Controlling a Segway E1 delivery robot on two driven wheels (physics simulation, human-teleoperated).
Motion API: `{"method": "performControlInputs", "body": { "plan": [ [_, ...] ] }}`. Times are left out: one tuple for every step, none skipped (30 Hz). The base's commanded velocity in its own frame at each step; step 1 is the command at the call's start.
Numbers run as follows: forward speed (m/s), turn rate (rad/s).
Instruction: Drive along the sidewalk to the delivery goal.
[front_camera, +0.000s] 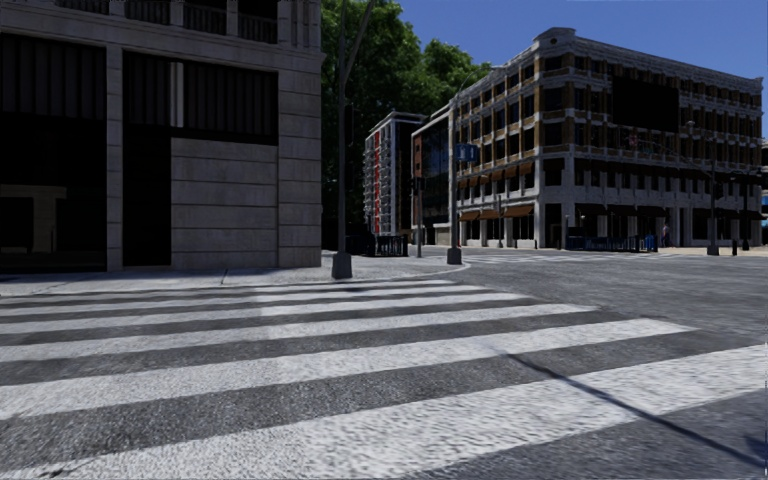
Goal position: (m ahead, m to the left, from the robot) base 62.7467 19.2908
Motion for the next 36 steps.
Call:
{"method": "performControlInputs", "body": {
  "plan": [
    [2.0, 0.0],
    [2.0, 0.0],
    [2.0, 0.0],
    [2.0, 0.0],
    [2.0, 0.0],
    [2.0, 0.0],
    [2.0, 0.0],
    [2.0, 0.0],
    [2.0, 0.0],
    [2.0, 0.0],
    [2.0, 0.0],
    [2.0, 0.0],
    [2.0, 0.0],
    [2.0, 0.0],
    [2.0, 0.0],
    [2.0, 0.0],
    [2.0, 0.0],
    [2.0, 0.0],
    [2.0, 0.0],
    [2.0, 0.0],
    [2.0, 0.0],
    [2.0, 0.0],
    [2.0, 0.0],
    [2.0, 0.0],
    [2.0, 0.0],
    [2.0, 0.0],
    [2.0, 0.0],
    [2.0, 0.0],
    [2.0, 0.0],
    [2.0, 0.0],
    [2.0, 0.0],
    [2.0, 0.0],
    [2.0, 0.0],
    [2.0, 0.0],
    [2.0, 0.0],
    [2.0, 0.0]
  ]
}}
